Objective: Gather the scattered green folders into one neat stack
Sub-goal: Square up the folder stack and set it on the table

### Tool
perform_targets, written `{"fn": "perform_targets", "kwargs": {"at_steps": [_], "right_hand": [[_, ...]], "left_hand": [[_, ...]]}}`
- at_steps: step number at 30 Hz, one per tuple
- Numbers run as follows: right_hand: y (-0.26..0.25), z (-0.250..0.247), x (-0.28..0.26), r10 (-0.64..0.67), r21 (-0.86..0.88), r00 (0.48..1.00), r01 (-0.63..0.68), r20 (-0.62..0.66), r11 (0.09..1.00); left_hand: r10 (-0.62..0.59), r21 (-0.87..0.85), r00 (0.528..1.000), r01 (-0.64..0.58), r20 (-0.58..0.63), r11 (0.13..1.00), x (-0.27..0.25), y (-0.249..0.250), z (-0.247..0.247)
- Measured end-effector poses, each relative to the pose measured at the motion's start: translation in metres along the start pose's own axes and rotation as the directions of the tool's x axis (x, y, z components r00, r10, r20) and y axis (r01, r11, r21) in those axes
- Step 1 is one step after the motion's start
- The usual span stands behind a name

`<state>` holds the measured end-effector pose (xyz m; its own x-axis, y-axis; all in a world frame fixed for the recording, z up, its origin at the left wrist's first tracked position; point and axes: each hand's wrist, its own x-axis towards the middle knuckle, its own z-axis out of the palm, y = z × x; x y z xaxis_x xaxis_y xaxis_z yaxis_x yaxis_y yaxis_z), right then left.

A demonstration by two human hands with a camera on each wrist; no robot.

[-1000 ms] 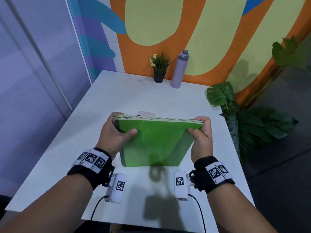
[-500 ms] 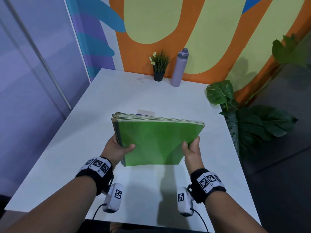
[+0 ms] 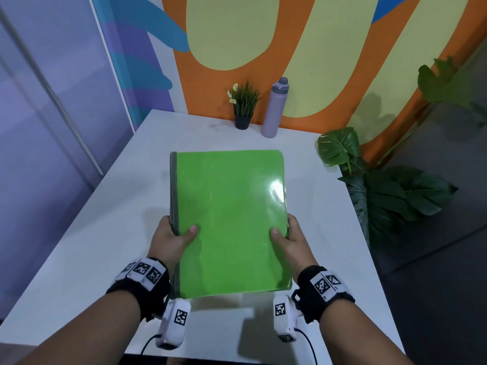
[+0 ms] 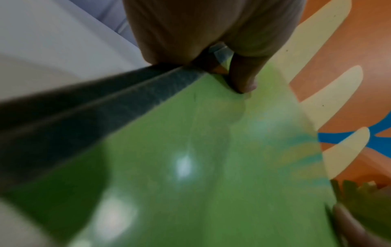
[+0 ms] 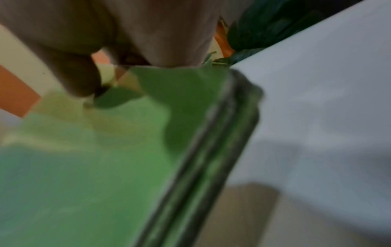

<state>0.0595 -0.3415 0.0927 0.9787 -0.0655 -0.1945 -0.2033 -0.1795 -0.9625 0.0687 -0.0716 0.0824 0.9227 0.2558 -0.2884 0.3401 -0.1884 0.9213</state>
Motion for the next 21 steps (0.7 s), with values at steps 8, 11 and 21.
{"fn": "perform_targets", "kwargs": {"at_steps": [8, 11, 21], "right_hand": [[0.002, 0.010, 0.013, 0.154, 0.253, 0.988, -0.148, -0.004, 0.956], [-0.009, 0.016, 0.026, 0.182, 0.414, 0.979, -0.127, -0.096, 0.901], [-0.016, 0.072, 0.041, 0.076, 0.191, 0.992, -0.095, 0.104, 0.977]], "left_hand": [[-0.227, -0.027, 0.960, 0.235, 0.161, 0.972, 0.018, -0.003, -0.023], [-0.290, -0.293, 0.933, 0.345, 0.215, 0.892, 0.012, -0.005, -0.026], [-0.106, -0.663, 0.989, 0.149, 0.104, 0.734, 0.006, -0.003, -0.025]]}}
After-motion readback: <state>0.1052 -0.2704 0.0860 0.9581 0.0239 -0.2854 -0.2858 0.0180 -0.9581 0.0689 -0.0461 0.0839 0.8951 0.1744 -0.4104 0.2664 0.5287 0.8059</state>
